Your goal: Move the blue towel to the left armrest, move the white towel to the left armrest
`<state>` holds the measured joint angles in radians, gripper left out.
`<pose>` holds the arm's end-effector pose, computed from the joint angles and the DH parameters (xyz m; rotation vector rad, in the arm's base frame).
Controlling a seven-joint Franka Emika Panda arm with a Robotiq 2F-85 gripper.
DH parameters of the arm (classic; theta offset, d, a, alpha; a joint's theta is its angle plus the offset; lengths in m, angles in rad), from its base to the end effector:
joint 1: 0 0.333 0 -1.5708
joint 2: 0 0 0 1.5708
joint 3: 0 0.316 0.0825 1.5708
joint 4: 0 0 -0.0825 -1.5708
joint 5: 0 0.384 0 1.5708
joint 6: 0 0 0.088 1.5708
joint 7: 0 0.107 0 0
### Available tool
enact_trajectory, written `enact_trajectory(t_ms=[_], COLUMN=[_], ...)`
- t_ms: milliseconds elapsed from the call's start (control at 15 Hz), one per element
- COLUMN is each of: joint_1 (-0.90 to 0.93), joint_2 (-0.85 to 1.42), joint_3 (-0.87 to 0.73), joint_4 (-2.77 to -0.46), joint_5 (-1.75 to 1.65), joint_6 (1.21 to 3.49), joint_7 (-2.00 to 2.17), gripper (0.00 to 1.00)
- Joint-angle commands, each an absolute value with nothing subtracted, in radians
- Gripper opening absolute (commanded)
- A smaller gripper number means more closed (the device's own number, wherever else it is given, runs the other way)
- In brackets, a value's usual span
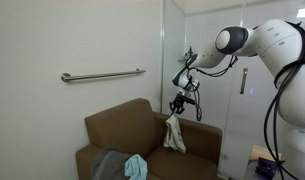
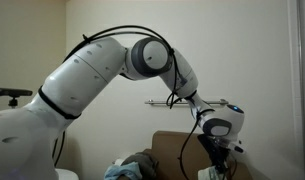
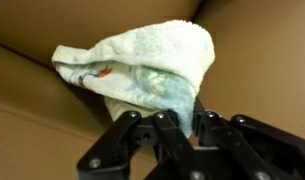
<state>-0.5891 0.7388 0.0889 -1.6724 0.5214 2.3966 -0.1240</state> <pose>0.5948 -0.3277 0.1743 -2.5322 1.0564 -0.1490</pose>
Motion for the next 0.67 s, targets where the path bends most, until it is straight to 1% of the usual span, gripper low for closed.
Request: enact_trajectory(t_ms=[0, 333, 600], joint_1=[-0.523, -0.435, -0.368], joint_2=[0.697, 0.584, 0.434], joint_3=[0.072, 0.053, 0.031], joint_4=[-1.79, -1.977, -2.088], joint_5=[0.495, 0.417, 0.312], joint_6=[2.359, 2.334, 2.309], joint_7=[-0.224, -0.338, -0.391], gripper=[0.03, 0.04, 0.04])
